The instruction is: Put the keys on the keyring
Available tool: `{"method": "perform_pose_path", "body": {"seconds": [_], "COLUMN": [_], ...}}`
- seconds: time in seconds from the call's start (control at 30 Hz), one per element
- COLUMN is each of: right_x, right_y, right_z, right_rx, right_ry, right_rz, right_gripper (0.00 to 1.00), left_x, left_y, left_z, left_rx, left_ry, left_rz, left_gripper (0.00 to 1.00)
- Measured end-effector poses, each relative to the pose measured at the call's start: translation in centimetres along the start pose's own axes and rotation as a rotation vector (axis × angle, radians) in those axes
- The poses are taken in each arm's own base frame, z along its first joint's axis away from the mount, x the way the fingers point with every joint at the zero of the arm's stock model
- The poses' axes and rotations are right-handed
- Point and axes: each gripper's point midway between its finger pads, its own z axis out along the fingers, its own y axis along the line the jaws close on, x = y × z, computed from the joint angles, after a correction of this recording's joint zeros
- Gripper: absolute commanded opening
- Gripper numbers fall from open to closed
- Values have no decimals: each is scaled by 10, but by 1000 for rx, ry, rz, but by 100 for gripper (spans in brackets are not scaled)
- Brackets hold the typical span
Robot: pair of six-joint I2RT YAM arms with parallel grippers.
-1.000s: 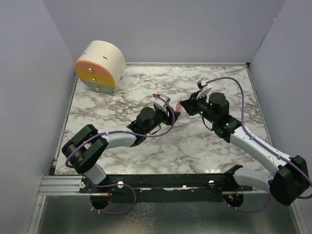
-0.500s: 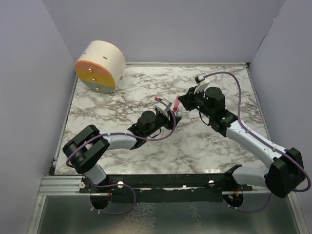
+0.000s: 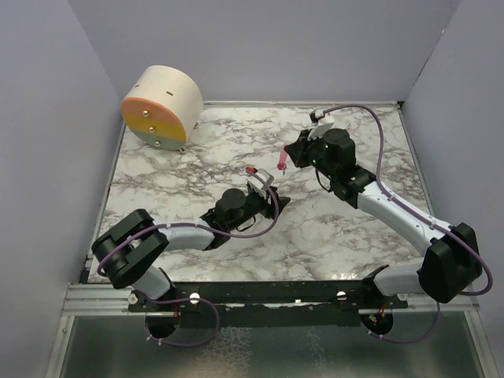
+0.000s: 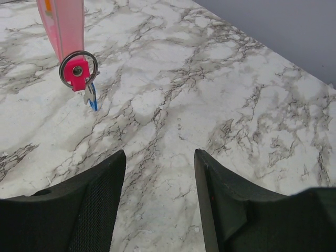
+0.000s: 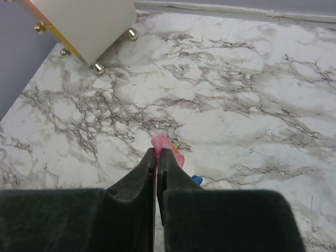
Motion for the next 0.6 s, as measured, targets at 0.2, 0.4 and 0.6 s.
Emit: {"method": "perform_pose_path", "body": {"seconds": [0.2,0.4,0.6], "right_x": [2,23,35], "right_y": [0,-2,1], "right_z": [1,-7,-21], "right_rx": [1,-12,-47], "right_ry": [6,44,61], "right_rz": [0,0,1], "right_gripper": [1,1,1], "left_x": [-11,-34,-46], "left_y": [6,11,12], "left_z": [-16,-19,-21], "left_rx": [-27,-46,-33], "left_ry": [-56,-142,-243], "left_rz": [60,188,354], "left_gripper": [72,73,75]}}
